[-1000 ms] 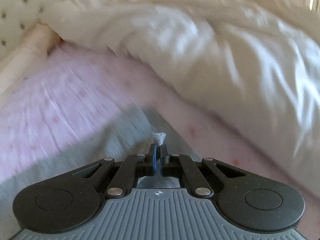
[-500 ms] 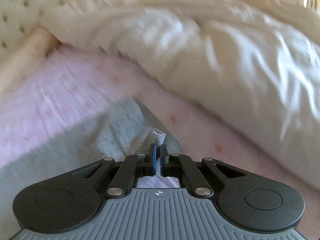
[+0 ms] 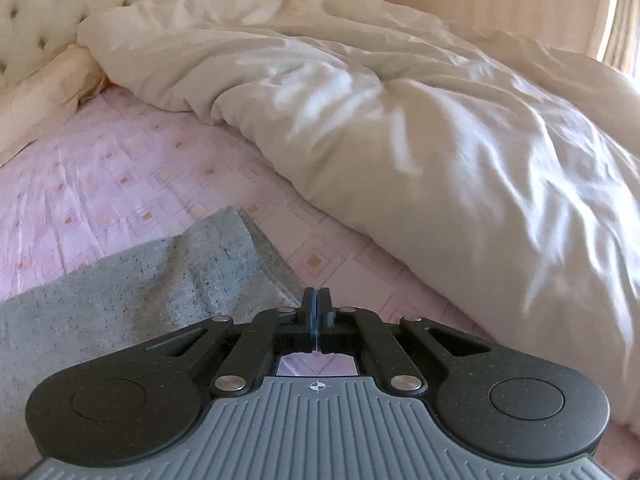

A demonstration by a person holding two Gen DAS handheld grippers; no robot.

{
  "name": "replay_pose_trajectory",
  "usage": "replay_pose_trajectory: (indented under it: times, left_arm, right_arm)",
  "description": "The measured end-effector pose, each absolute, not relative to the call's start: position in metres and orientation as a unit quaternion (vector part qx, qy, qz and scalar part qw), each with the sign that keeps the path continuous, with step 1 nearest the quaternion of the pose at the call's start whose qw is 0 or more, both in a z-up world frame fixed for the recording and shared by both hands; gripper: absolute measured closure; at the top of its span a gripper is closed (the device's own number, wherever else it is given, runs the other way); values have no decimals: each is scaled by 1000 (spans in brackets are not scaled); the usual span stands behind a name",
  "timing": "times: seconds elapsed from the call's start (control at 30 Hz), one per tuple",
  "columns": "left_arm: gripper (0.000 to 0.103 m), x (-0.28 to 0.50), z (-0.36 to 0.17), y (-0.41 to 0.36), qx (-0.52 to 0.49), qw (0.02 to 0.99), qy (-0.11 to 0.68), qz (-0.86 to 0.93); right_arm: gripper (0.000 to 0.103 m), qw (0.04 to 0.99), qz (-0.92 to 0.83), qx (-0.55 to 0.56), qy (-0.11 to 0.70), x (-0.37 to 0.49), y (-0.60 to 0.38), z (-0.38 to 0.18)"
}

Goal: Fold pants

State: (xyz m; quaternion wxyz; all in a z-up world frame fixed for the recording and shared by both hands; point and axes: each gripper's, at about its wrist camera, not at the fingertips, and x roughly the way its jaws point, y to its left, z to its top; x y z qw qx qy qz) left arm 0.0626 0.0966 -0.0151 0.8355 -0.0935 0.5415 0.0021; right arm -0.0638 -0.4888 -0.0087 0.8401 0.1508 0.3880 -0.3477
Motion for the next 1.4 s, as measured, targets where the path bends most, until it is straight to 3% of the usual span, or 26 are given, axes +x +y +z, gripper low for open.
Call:
replay_pose_trajectory:
  times: [0.13,0.23,0.4,0.57,0.6,0.63,0.67,0.73,0.93,1.03,1.13,1.2,1.4]
  left_arm:
    - [56,68,-18,109,-117,828,548,13]
    - [43,76,-28,113,-143,814,563,20]
    - [40,81,-40,111,-178,798,575,15]
    - [38,95,-45,107,-195,792,578,14]
    - [38,98,-47,106,-200,791,578,16]
    - [51,100,-48,105,-207,790,578,16]
    - [84,102,-49,103,-206,788,580,20]
    - [94,101,-47,103,-215,790,574,23]
    - [95,73,-22,97,-195,814,547,18]
    - [95,67,-24,98,-190,811,552,21]
    - [95,71,-32,101,-200,801,564,29]
    - [95,72,-34,100,-198,800,566,33]
    - [93,76,-35,93,-166,803,571,31]
  right_arm:
    - [102,852,-328,160,375,-67,-487,-3]
    - [101,862,-308,170,364,-70,-483,1]
    - [101,859,-285,242,349,-74,-494,-3]
    - [84,852,-295,275,332,-77,-509,-9]
    - [82,851,-295,279,332,-76,-512,-10]
    - [78,850,-294,283,334,-75,-515,-12]
    - [77,850,-292,284,334,-74,-517,-13]
    - [77,856,-284,273,334,-67,-519,-13]
    - [76,877,-249,239,335,-35,-530,-16]
    - [68,878,-231,234,348,-17,-538,-26]
    - [66,870,-212,226,383,-3,-541,-37]
    - [97,868,-205,209,401,1,-535,-38]
    - [98,859,-247,164,418,10,-535,-36]
